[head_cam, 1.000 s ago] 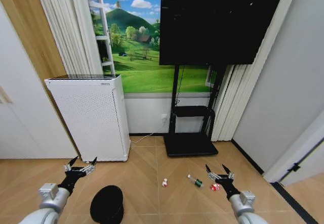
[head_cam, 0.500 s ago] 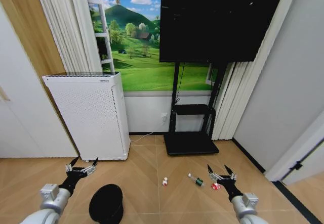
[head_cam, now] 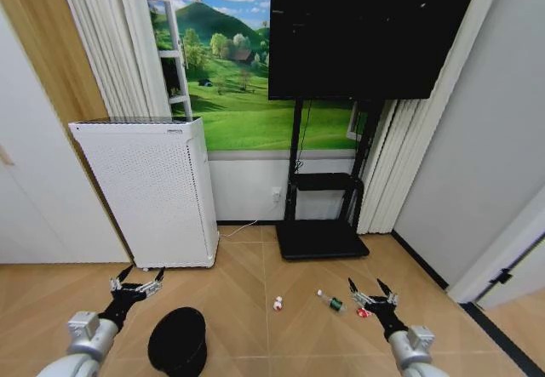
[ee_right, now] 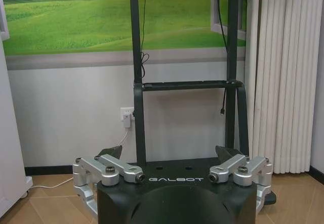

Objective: Pick up the trash bin and place the garbage on the floor into it.

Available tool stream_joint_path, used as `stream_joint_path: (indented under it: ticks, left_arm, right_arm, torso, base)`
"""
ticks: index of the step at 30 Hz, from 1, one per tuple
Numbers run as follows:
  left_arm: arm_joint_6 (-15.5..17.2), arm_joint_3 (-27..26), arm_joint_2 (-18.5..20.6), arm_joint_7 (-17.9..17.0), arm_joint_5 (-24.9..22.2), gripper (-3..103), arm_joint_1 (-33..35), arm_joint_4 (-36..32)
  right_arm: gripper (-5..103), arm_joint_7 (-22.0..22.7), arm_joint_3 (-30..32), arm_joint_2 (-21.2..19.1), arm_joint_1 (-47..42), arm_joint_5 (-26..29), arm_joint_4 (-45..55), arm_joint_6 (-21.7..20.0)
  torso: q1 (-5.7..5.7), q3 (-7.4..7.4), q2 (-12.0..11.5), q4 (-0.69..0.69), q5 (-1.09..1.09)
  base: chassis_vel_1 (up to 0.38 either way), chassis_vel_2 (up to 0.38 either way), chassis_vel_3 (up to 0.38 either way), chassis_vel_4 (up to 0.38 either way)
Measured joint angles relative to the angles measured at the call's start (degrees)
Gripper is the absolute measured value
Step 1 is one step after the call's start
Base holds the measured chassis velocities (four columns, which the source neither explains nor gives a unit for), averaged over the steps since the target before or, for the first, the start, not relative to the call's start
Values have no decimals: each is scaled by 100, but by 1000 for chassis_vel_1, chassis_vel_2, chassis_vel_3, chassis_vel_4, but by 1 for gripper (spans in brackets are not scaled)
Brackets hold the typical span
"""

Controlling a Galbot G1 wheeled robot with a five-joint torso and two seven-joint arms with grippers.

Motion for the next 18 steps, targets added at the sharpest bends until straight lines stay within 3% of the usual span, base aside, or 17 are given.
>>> stream_joint_path:
  ticks: [18]
  left_arm:
    - [-65,-22,105,50,-22,100,-26,119]
  right_arm:
    - [100,17,-4,47,-15,-90,17,-8]
  torso:
    - [-173,-261,-432,0,0]
  base:
    - [0,0,0,0]
